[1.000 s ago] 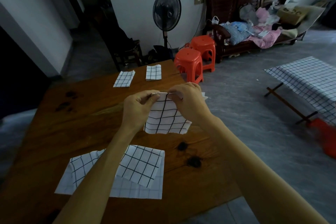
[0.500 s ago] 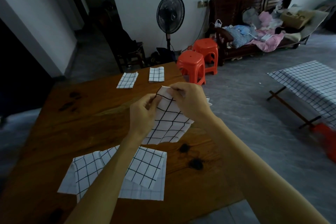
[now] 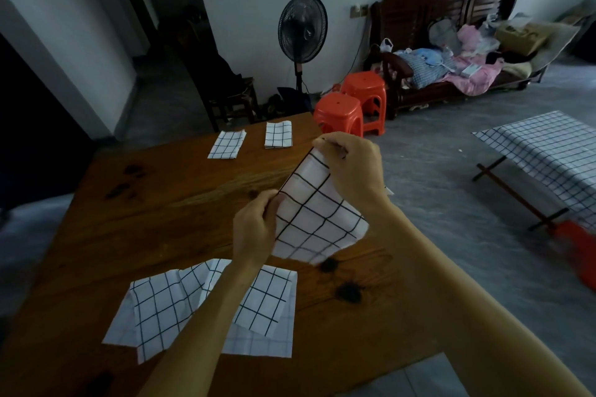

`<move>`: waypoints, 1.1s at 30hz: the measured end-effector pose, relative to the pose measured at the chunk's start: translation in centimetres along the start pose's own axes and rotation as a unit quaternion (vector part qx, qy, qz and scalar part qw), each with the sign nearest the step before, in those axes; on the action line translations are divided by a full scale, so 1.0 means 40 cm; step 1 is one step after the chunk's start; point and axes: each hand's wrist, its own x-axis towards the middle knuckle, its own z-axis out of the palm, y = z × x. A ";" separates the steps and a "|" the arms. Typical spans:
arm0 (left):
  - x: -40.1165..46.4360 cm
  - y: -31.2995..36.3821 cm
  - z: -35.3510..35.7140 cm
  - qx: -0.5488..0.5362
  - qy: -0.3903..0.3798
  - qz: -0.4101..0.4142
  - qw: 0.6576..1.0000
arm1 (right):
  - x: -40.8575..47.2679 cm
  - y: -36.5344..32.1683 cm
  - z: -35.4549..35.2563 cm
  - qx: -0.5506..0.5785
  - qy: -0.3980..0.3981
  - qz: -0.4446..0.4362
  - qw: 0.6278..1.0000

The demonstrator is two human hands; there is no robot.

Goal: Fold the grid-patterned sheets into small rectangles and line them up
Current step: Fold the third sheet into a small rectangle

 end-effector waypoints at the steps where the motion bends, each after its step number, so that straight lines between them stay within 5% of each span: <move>1: -0.010 -0.011 -0.003 0.012 0.002 0.002 1.000 | 0.002 0.004 -0.006 -0.007 0.009 -0.001 1.000; 7: -0.032 -0.059 -0.015 0.081 0.009 0.009 0.997 | 0.004 0.036 -0.027 -0.018 0.052 0.013 0.998; 12: -0.061 -0.115 -0.013 0.062 -0.023 -0.094 0.993 | -0.002 0.064 -0.035 -0.047 0.085 0.014 0.995; 16: -0.035 -0.097 -0.008 0.076 0.034 -0.167 0.982 | -0.018 0.088 -0.030 -0.083 0.080 -0.007 0.993; 20: 0.054 0.002 -0.001 0.125 0.043 -0.044 0.990 | -0.027 0.096 -0.018 -0.099 0.086 -0.037 0.991; 26: 0.146 0.120 0.035 0.072 -0.177 0.006 0.981 | -0.043 0.086 0.009 -0.067 0.039 -0.090 0.993; 30: 0.148 0.114 0.037 -0.018 -0.168 -0.014 0.986 | -0.047 0.062 0.009 -0.028 0.007 -0.104 0.994; 33: 0.139 0.116 0.019 -0.031 -0.128 -0.009 0.991 | -0.047 0.069 -0.007 -0.025 -0.043 -0.035 0.998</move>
